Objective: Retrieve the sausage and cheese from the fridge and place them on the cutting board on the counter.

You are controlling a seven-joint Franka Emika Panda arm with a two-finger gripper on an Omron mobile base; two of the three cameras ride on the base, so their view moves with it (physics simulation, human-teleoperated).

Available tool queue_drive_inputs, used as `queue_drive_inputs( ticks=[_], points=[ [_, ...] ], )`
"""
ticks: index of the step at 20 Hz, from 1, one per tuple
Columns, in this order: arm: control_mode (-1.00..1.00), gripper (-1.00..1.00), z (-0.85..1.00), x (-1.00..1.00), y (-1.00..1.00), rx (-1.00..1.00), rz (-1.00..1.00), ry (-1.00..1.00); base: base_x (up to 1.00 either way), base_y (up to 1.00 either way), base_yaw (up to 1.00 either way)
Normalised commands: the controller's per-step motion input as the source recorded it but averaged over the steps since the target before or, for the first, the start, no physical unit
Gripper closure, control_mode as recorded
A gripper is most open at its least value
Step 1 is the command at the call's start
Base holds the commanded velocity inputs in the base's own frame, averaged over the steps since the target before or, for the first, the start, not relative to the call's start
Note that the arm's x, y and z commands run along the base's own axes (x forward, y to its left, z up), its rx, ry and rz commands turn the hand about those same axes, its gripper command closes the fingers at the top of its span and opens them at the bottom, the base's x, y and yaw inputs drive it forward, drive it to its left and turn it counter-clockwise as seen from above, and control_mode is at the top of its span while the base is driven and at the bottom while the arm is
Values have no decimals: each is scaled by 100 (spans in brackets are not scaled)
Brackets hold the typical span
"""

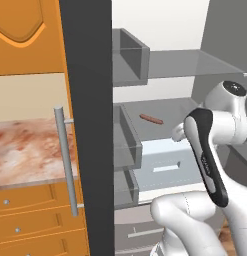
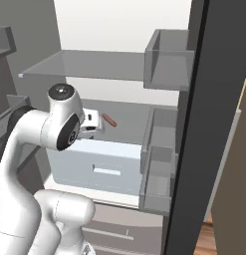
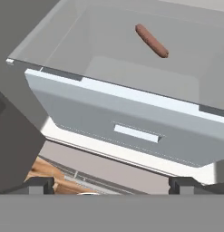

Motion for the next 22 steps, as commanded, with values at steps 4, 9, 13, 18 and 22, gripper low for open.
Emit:
queue_drive_inputs(
  ticks=[4, 9, 13, 18, 22],
  points=[
    [-100, -100, -21, 53, 0, 0, 0, 3, 0, 0, 0],
    [-100, -100, -35, 59, 0, 0, 0, 0, 0, 0, 0],
    [-100, -100, -30, 59, 0, 0, 0, 0, 0, 0, 0],
    [-100, -100, -14, 54, -13, 0, 5, 0, 0, 0, 0],
    [-100, -100, -12, 54, -13, 0, 6, 0, 0, 0, 0]
  ],
)
